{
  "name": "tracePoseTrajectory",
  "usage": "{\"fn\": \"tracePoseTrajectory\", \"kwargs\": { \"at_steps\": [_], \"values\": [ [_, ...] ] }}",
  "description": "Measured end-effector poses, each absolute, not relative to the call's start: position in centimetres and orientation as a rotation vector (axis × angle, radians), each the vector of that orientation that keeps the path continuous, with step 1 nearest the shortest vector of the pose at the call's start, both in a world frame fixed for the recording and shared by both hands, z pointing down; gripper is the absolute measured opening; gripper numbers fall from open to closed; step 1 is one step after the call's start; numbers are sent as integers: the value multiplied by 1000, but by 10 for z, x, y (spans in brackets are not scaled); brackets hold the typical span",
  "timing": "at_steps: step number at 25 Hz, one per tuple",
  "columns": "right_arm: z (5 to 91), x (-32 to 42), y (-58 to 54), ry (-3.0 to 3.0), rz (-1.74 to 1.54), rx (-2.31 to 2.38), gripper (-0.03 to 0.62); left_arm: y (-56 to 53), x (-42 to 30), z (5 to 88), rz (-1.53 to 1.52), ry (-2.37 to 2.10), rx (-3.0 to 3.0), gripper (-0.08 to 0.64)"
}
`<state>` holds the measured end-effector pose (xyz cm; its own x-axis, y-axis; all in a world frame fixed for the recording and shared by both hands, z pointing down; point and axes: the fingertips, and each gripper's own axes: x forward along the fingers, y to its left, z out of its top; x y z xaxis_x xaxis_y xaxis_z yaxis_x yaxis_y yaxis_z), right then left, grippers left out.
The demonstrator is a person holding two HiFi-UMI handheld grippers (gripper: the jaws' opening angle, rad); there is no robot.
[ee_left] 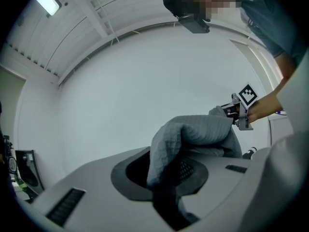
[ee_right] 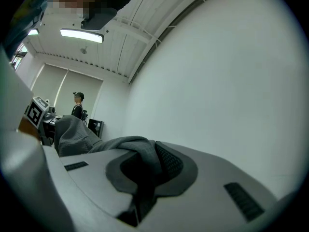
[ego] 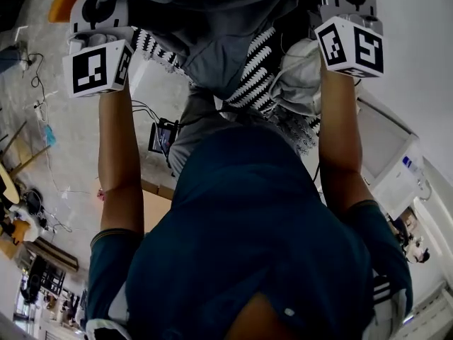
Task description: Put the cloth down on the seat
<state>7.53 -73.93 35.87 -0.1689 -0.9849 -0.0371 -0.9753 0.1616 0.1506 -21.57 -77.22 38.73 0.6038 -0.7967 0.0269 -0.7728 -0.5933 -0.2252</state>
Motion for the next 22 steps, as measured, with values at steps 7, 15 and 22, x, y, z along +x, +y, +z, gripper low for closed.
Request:
{"fn": "tracePoseTrajectory", "kwargs": {
  "at_steps": [7,15,22],
  "values": [
    [403,83,-767,-2320,-118,2032,32,-805,-214,437,-237,1312,-2682,61],
    [467,82,-792,-2311,-61,2062,32,-835,-219,511,-327,1353,-2709,61],
    [531,90,-815,-2266,43,2058,32,-858,-215,568,-413,1364,-2748,61]
  ]
}}
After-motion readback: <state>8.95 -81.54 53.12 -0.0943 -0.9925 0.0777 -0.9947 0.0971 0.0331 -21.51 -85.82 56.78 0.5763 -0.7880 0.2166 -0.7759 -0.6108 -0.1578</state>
